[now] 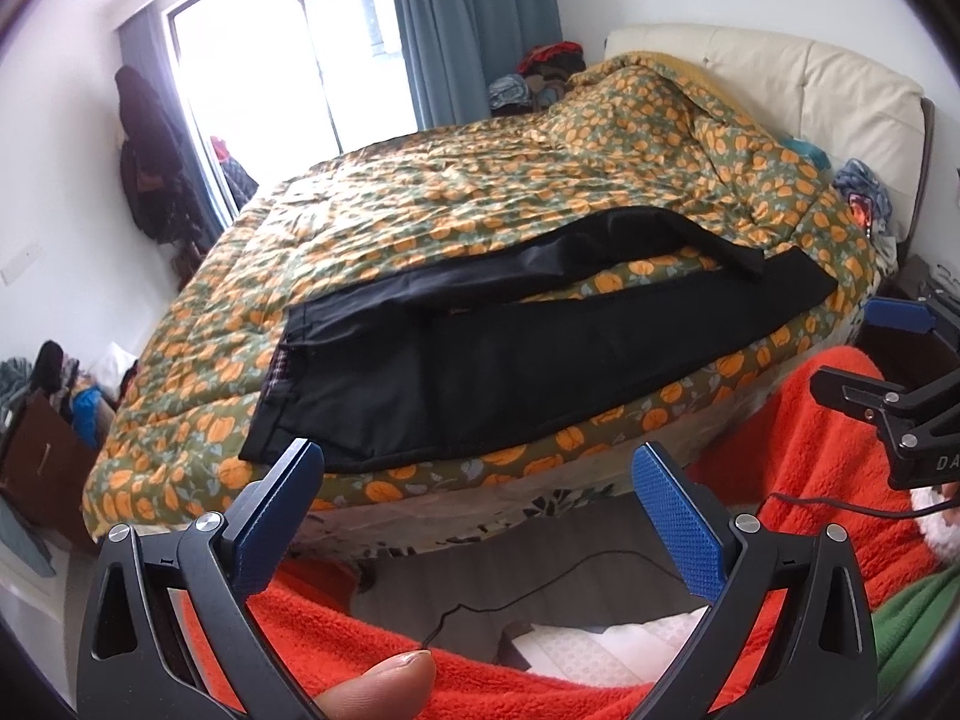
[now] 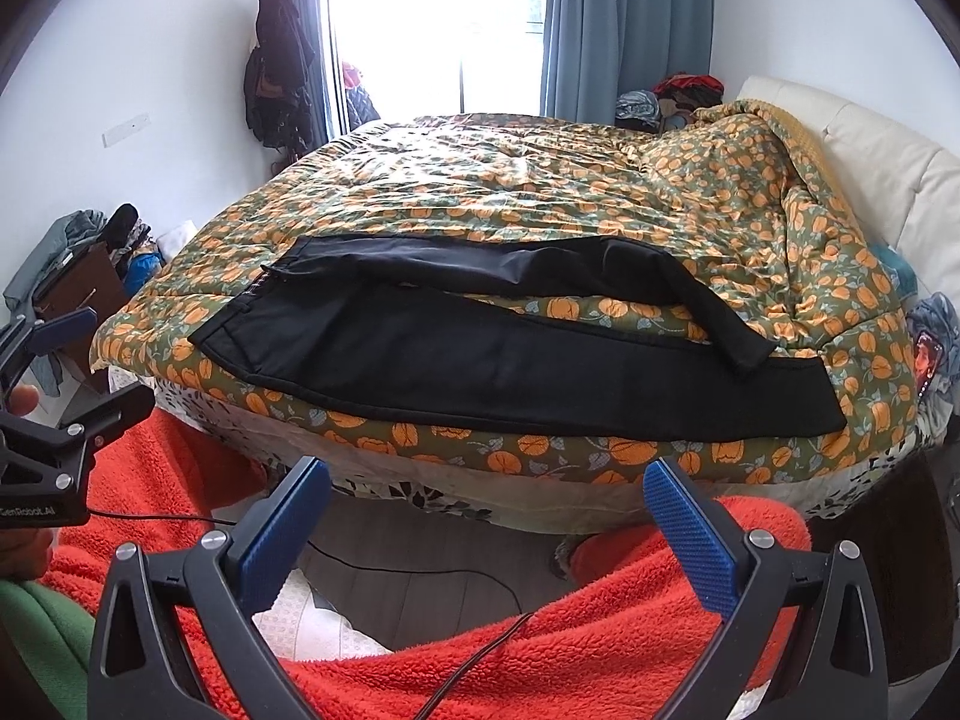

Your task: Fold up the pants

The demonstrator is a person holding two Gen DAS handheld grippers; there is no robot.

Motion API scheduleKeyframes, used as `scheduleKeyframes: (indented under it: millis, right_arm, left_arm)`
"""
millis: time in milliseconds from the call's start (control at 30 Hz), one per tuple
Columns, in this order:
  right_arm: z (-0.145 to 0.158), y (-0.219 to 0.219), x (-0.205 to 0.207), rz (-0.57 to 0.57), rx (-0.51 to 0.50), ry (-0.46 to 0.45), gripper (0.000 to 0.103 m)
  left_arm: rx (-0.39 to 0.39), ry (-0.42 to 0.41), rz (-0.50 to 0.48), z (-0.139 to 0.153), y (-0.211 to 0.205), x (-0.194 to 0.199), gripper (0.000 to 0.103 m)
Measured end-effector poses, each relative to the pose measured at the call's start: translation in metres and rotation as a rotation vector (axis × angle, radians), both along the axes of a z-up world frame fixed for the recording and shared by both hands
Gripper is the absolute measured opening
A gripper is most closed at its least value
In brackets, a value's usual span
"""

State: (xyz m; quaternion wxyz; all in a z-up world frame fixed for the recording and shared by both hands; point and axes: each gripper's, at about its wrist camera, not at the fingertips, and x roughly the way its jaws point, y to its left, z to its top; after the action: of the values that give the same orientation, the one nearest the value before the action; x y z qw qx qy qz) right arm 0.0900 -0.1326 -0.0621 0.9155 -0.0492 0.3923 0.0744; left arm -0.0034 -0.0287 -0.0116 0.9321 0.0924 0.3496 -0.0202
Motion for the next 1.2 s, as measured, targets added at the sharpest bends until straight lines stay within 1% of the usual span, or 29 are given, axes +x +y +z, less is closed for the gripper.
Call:
scheduleKeyframes:
  millis: [100,267,433,567,767,867,1067,1200]
  right_arm:
    - [0.000,-0.002,0.000,-0.001,0.011,0.001,0.103]
    - [-0.002,-0.013,0.003,-0.024,0.048,0.011,0.103]
    - [-0.005,-0.010,0.002,-0.010,0.048,0.017,0.103]
    - [-0.006,-0.003,0.002,0.015,0.028,0.019,0.103]
    - [-0.008,0.001,0.001,0.033,0.019,0.016,0.103]
    - [-0.009,0.000,0.000,0.026,0.026,0.018,0.103]
    - [-0.009,-0.002,0.000,0.025,0.027,0.015,0.103]
    - [-0.010,-0.002,0.001,0.024,0.028,0.020,0.103]
  left_arm:
    - [-0.003,0.020,0.015,-0.001,0.002,0.004,0.103]
    - [-0.005,0.004,0.030,0.003,0.004,0.005,0.103]
    - [-0.052,0.009,0.103,0.005,0.026,0.012,0.103]
    - [-0.082,-0.019,0.129,0.013,0.039,0.013,0.103]
    - [-0.092,-0.042,0.136,0.021,0.042,0.017,0.103]
    - [-0.108,-0.040,0.136,0.020,0.043,0.016,0.103]
    - [-0.113,-0.024,0.126,0.015,0.040,0.013,0.103]
    - [-0.102,-0.023,0.107,0.013,0.034,0.010,0.103]
